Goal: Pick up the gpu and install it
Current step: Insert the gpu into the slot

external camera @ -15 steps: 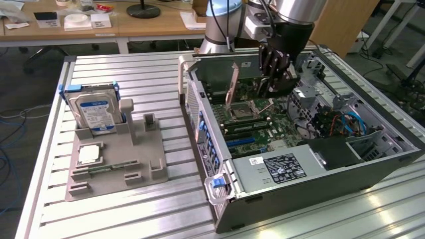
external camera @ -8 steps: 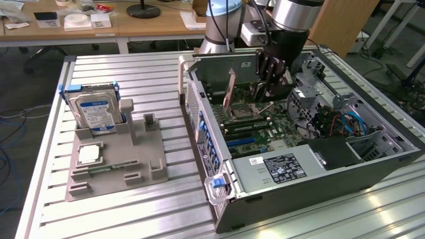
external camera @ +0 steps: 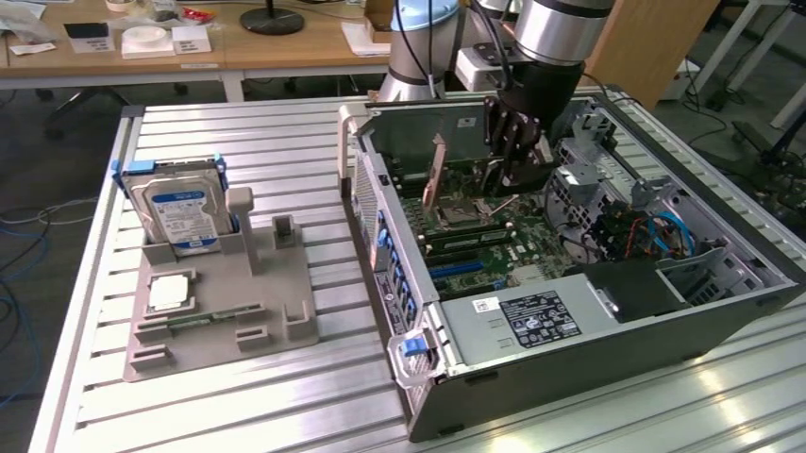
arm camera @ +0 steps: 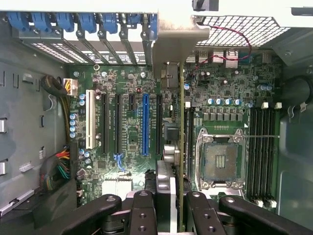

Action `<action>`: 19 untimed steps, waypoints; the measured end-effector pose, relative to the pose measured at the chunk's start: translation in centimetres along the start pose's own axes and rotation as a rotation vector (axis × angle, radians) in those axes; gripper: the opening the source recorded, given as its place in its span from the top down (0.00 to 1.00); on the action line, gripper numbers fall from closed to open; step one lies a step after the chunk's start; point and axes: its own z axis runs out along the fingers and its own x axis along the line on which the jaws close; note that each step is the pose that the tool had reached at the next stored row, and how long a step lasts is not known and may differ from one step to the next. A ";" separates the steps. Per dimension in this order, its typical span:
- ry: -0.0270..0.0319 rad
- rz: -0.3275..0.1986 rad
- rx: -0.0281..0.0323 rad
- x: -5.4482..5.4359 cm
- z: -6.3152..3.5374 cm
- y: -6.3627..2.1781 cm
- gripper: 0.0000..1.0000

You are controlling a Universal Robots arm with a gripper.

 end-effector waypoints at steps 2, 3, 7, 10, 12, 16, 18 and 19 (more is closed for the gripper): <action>0.0000 0.000 0.0000 0.0 0.00 0.00 0.72; 0.0000 0.000 0.0000 0.0 0.00 0.00 0.72; 0.0000 0.000 0.0000 0.0 0.00 0.00 0.72; -0.0006 0.000 0.0001 0.0 0.01 0.06 0.72; -0.0018 0.000 0.0002 0.0 0.09 0.26 0.72; -0.0015 0.000 0.0000 0.1 0.74 0.39 0.72; -0.0015 0.000 0.0000 0.3 1.05 0.40 0.72; -0.0017 0.000 0.0001 0.4 1.20 0.39 0.72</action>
